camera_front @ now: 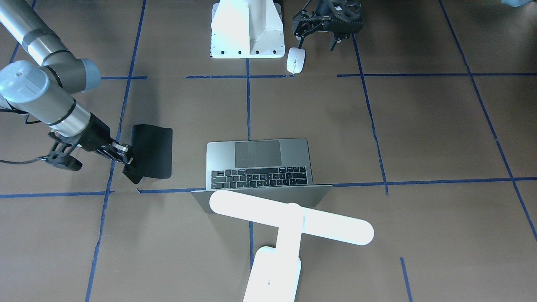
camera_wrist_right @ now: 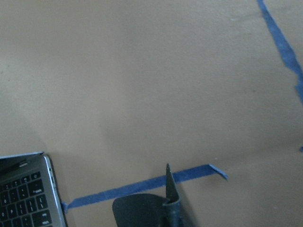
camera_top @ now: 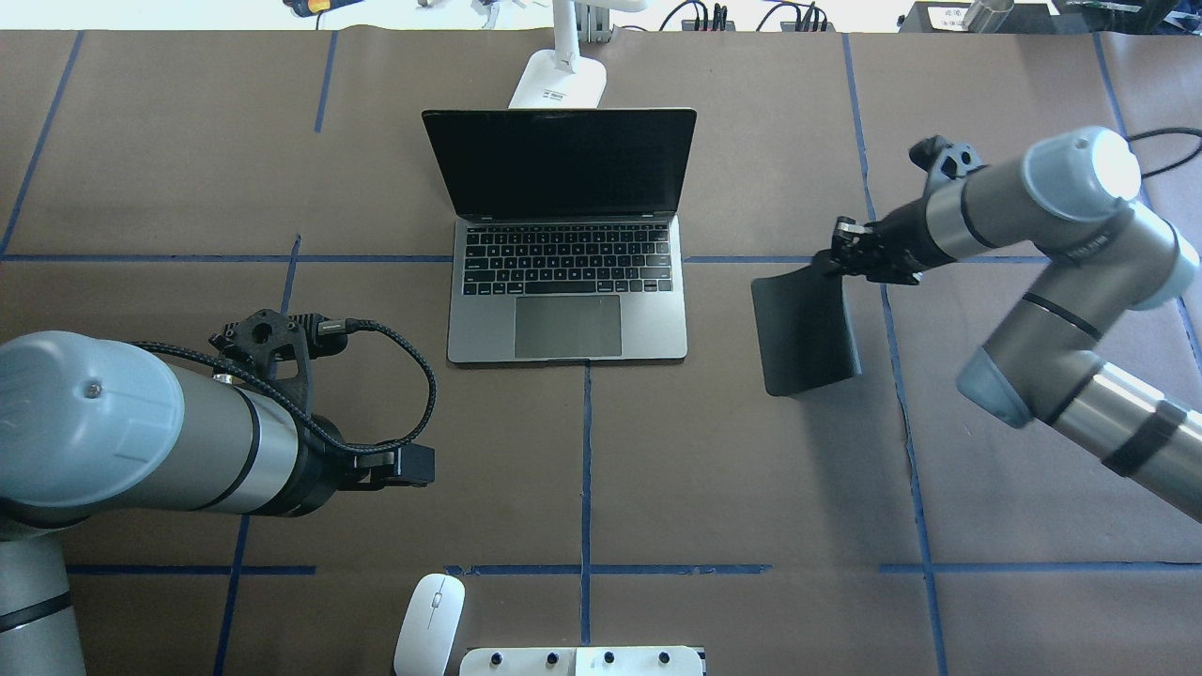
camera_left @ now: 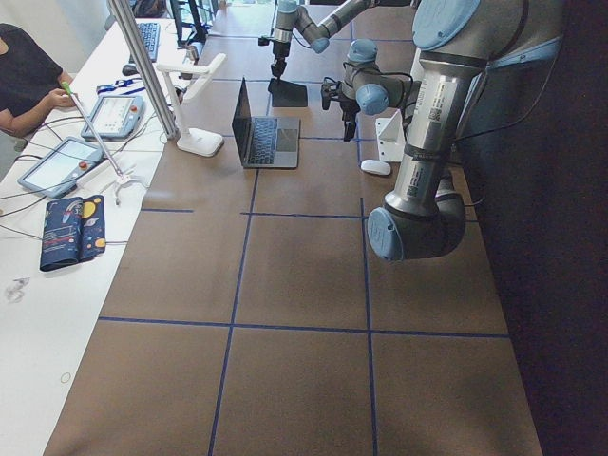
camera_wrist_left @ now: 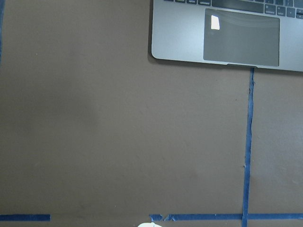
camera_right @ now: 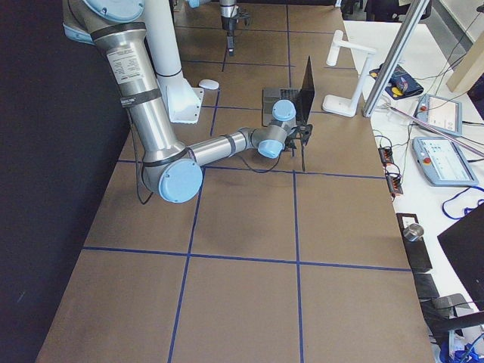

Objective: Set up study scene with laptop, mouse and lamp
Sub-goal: 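Carry the black mouse pad with the right gripper beside the laptop, then release the pad and raise the right gripper while the left grasps the mouse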

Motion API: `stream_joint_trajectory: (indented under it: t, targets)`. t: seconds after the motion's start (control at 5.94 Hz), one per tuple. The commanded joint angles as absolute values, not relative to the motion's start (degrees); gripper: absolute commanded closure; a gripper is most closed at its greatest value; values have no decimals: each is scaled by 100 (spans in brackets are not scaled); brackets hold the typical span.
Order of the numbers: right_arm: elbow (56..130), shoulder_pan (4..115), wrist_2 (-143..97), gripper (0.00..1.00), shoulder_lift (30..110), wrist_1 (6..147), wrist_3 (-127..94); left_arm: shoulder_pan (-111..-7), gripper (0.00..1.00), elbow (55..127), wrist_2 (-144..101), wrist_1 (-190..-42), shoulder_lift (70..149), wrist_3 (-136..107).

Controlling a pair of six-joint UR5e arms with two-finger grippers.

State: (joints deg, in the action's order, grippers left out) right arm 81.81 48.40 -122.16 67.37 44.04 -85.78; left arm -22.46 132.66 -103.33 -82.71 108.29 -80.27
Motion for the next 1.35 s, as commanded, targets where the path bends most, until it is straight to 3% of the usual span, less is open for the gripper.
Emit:
stream_joint_trajectory:
  t: [0.0, 0.34, 0.51, 1.18]
  targets:
    - [7780, 4851, -12208, 100, 6294, 4403, -8578, -2224, 0, 13245, -10310, -8288, 10846, -8016]
    - [7568, 4843, -12208, 95, 6092, 4456, -8561, -2206, 0, 13271, -10275, -8279, 10767, -8024]
    - [7585, 4851, -12225, 1, 6100, 4473, -8326, -1980, 0, 13228, -10179, -8262, 10758, -7990]
    - [7699, 5877, -13471, 0, 6310, 4465, -8000, -1154, 0, 12964, -10187, -8235, 10520, -6961]
